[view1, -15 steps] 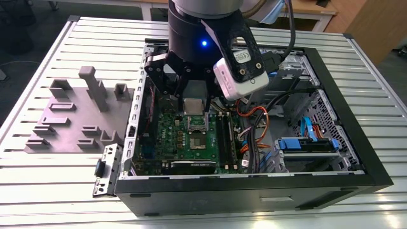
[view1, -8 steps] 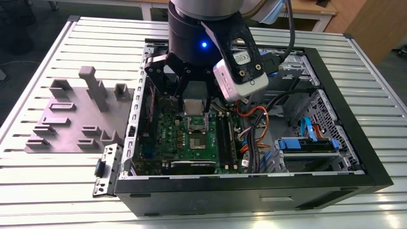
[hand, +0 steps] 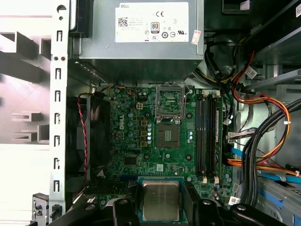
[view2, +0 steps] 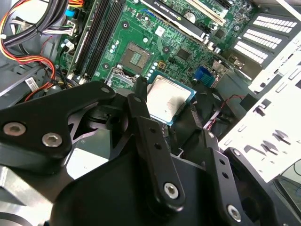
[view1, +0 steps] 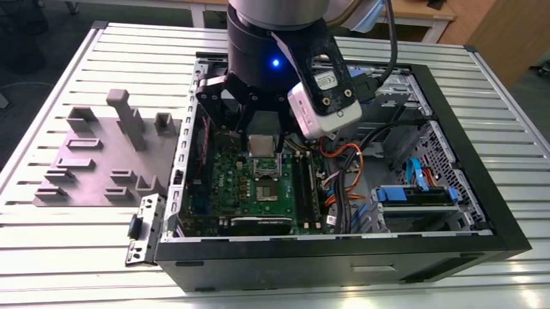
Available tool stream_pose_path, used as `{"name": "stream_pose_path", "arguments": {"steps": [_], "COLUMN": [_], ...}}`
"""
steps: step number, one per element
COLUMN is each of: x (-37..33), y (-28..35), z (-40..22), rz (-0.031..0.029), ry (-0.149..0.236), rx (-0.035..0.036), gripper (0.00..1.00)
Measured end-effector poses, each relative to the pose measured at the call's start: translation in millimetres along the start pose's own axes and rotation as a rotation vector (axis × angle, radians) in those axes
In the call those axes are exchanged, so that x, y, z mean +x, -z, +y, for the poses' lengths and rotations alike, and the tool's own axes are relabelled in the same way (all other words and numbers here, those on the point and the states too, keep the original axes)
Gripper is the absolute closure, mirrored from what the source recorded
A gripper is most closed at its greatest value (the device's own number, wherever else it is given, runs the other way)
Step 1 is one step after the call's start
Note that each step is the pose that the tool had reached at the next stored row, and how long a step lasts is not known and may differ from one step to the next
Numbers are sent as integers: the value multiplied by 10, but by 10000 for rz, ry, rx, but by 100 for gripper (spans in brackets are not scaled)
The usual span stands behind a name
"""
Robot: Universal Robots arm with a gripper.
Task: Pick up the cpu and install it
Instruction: 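Pick up the cpu and move it towards the insertion slot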
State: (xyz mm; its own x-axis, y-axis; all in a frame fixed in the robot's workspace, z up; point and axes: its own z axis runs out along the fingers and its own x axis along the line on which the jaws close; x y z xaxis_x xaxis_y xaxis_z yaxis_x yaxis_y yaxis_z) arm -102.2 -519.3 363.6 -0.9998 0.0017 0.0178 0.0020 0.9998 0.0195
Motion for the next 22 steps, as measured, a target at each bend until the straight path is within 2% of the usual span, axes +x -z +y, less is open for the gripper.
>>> {"name": "stream_pose_path", "arguments": {"steps": [4,9,18,22], "x": [-14,-67,-124,-132], "y": [-72,-163,-326,-399], "z": [-2,-1,64,73], "rz": [1,-2,-2,-2], "ry": [2,-100,-118,-119], "rx": [0,-9,-9,-14], "gripper": [53,53,53,53]}}
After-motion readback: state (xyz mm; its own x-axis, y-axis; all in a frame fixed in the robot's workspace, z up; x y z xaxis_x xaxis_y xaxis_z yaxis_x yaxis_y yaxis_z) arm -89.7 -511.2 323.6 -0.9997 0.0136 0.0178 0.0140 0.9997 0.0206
